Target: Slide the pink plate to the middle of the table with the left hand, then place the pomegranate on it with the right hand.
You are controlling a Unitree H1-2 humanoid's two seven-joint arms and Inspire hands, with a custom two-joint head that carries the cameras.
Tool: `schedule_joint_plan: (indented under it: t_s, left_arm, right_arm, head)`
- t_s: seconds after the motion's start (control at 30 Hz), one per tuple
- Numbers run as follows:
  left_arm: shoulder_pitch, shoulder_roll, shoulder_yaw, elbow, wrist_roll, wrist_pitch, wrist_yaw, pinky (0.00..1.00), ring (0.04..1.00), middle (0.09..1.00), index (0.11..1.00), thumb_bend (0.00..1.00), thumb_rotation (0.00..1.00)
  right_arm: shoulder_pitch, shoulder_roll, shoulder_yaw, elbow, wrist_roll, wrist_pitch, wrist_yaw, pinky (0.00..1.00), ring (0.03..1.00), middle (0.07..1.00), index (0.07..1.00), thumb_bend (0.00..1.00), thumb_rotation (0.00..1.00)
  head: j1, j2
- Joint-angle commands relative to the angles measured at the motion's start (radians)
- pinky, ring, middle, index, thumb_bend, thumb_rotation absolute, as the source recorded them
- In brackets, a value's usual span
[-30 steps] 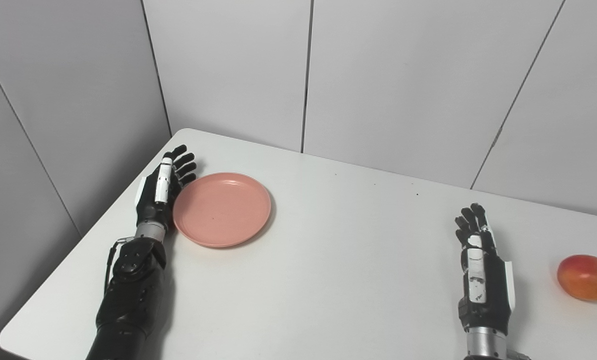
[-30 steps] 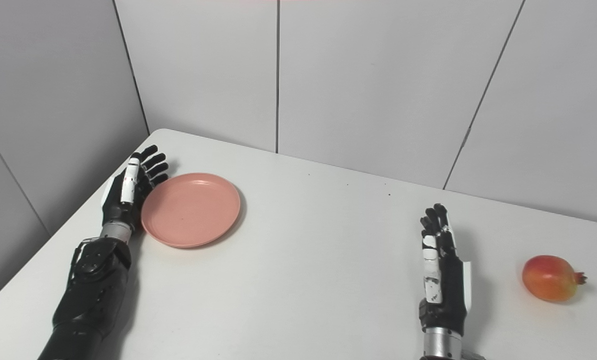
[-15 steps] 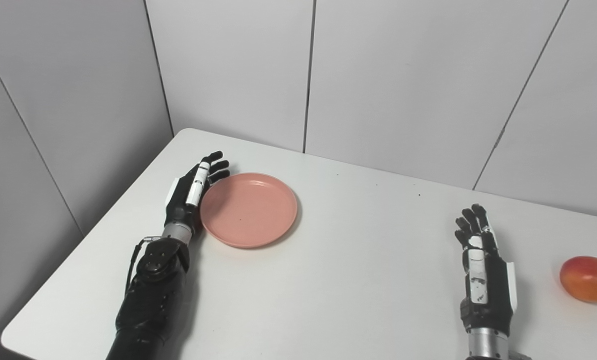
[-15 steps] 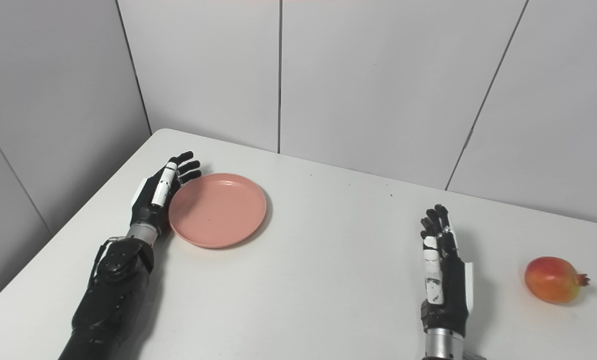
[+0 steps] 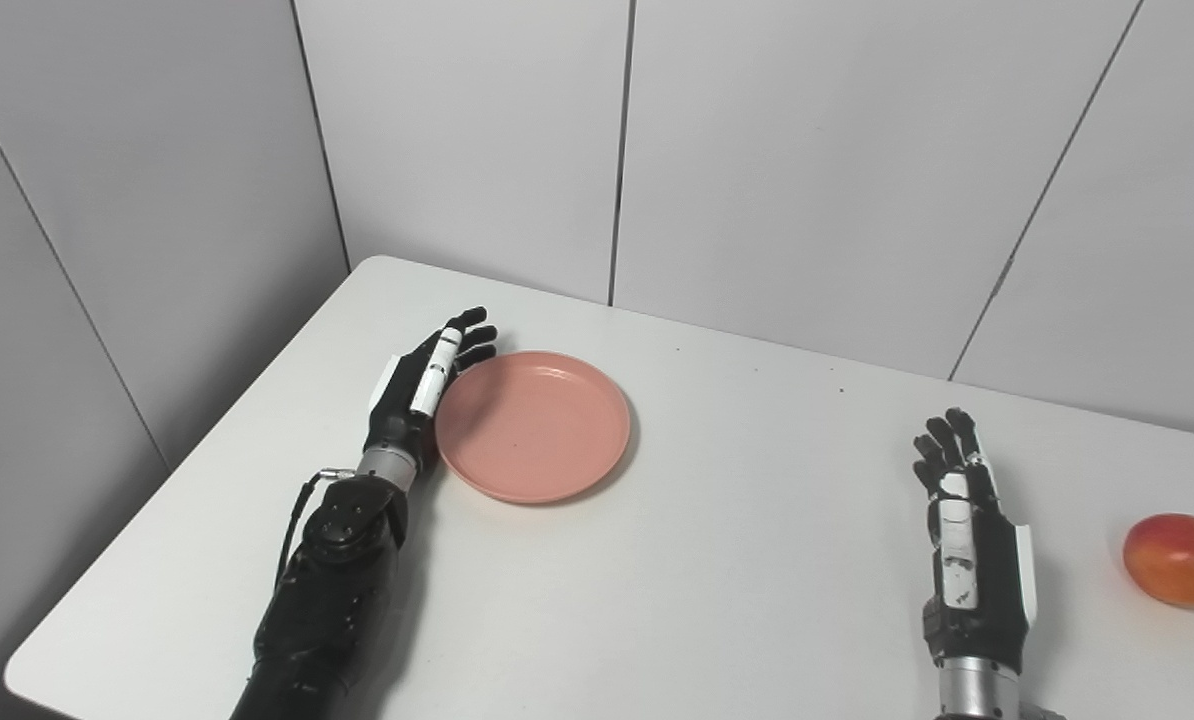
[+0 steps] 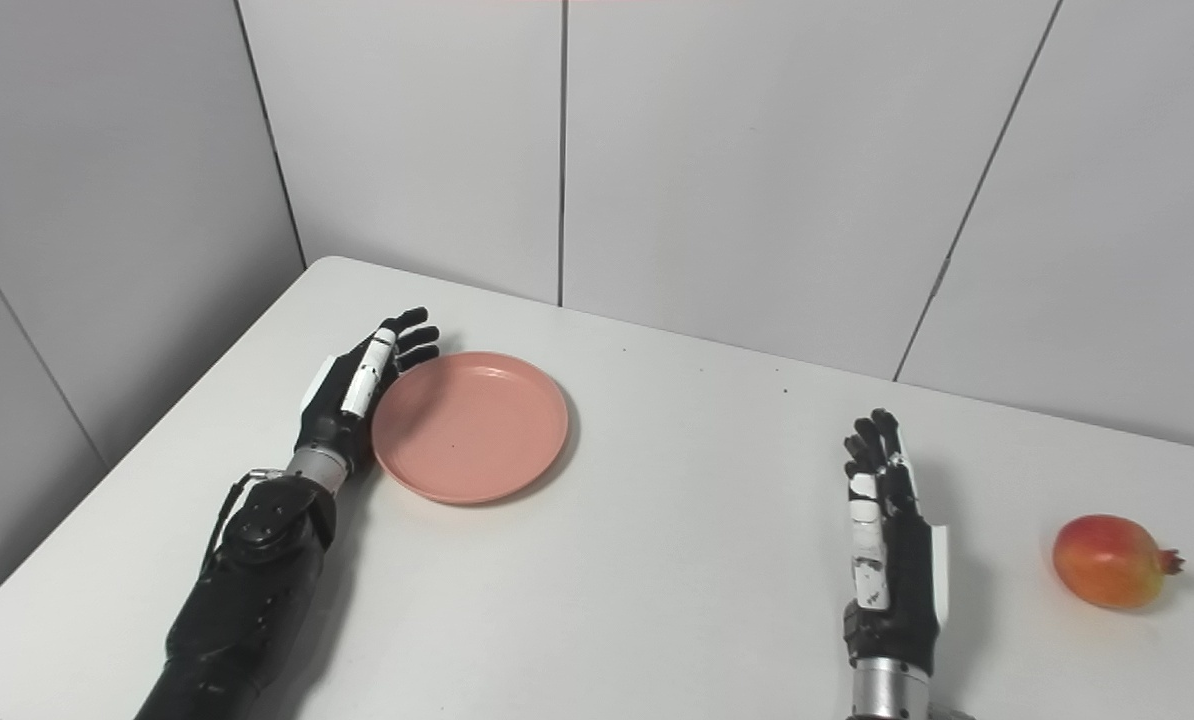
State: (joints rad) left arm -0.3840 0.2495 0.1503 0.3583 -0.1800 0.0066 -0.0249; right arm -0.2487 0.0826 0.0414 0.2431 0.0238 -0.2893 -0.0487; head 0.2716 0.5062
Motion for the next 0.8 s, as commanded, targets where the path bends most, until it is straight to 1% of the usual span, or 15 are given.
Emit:
schedule_joint_plan:
  t_s: [0.0, 0.1, 0.13, 0.17, 0.27, 0.5, 0.6, 0.63, 0.67, 0.7, 0.77]
  left_arm:
    - [-0.023, -0.018, -0.018, -0.047, 0.023, 0.013, 0.001, 0.83, 0.848, 0.844, 0.824, 0.29, 0.97]
    - [-0.022, -0.03, -0.029, -0.068, 0.039, 0.028, 0.01, 0.83, 0.85, 0.847, 0.83, 0.28, 1.0]
    - [-0.022, -0.032, -0.03, -0.073, 0.043, 0.032, 0.01, 0.83, 0.849, 0.846, 0.832, 0.28, 1.0]
    - [-0.022, -0.037, -0.03, -0.08, 0.042, 0.039, 0.01, 0.83, 0.848, 0.844, 0.832, 0.28, 1.0]
    - [-0.023, -0.046, -0.029, -0.097, 0.042, 0.055, 0.009, 0.83, 0.846, 0.84, 0.831, 0.27, 1.0]
    - [-0.024, -0.065, -0.038, -0.116, 0.057, 0.07, 0.011, 0.84, 0.855, 0.844, 0.822, 0.27, 0.99]
    - [-0.021, -0.078, -0.043, -0.137, 0.06, 0.102, 0.013, 0.83, 0.847, 0.837, 0.815, 0.26, 0.99]
    - [-0.02, -0.081, -0.045, -0.143, 0.061, 0.109, 0.012, 0.83, 0.842, 0.833, 0.812, 0.26, 0.99]
    - [-0.018, -0.083, -0.05, -0.149, 0.067, 0.112, 0.011, 0.83, 0.84, 0.832, 0.811, 0.25, 0.99]
    - [-0.016, -0.082, -0.056, -0.155, 0.073, 0.116, 0.007, 0.83, 0.841, 0.833, 0.812, 0.25, 1.0]
    - [-0.011, -0.084, -0.066, -0.169, 0.078, 0.127, 0.0, 0.84, 0.855, 0.846, 0.825, 0.25, 1.0]
  right_arm:
    - [0.051, -0.012, -0.012, 0.03, 0.002, -0.009, 0.007, 0.95, 0.911, 0.91, 0.918, 0.51, 0.89]
    - [0.056, -0.006, -0.01, 0.007, -0.002, 0.016, 0.002, 0.94, 0.909, 0.909, 0.915, 0.51, 0.89]
    - [0.057, -0.004, -0.01, 0.002, -0.004, 0.02, -0.001, 0.94, 0.906, 0.907, 0.912, 0.51, 0.89]
    - [0.058, -0.002, -0.009, -0.007, -0.008, 0.028, -0.004, 0.94, 0.905, 0.906, 0.912, 0.51, 0.89]
    - [0.061, 0.003, -0.006, -0.025, -0.013, 0.046, -0.005, 0.93, 0.906, 0.906, 0.912, 0.51, 0.89]
    - [0.06, 0.013, 0.001, -0.038, -0.039, 0.061, -0.013, 0.93, 0.904, 0.909, 0.916, 0.53, 0.92]
    - [0.059, 0.022, 0.003, -0.045, -0.051, 0.074, -0.021, 0.93, 0.905, 0.906, 0.913, 0.53, 0.93]
    - [0.058, 0.025, 0.003, -0.045, -0.054, 0.075, -0.023, 0.93, 0.903, 0.905, 0.911, 0.53, 0.93]
    - [0.057, 0.027, 0.004, -0.047, -0.058, 0.079, -0.024, 0.93, 0.903, 0.905, 0.911, 0.53, 0.93]
    - [0.057, 0.029, 0.005, -0.05, -0.064, 0.086, -0.024, 0.94, 0.905, 0.907, 0.912, 0.54, 0.93]
    - [0.056, 0.033, 0.007, -0.055, -0.073, 0.095, -0.024, 0.96, 0.913, 0.912, 0.918, 0.55, 0.94]
  head:
    - [-0.003, 0.003]
    - [-0.027, 0.019]
    - [-0.027, 0.019]
    - [-0.043, 0.031]
    - [-0.068, 0.046]
    - [-0.126, 0.071]
    - [-0.165, 0.085]
    - [-0.165, 0.085]
    - [-0.188, 0.093]
    - [-0.208, 0.099]
    - [-0.22, 0.102]
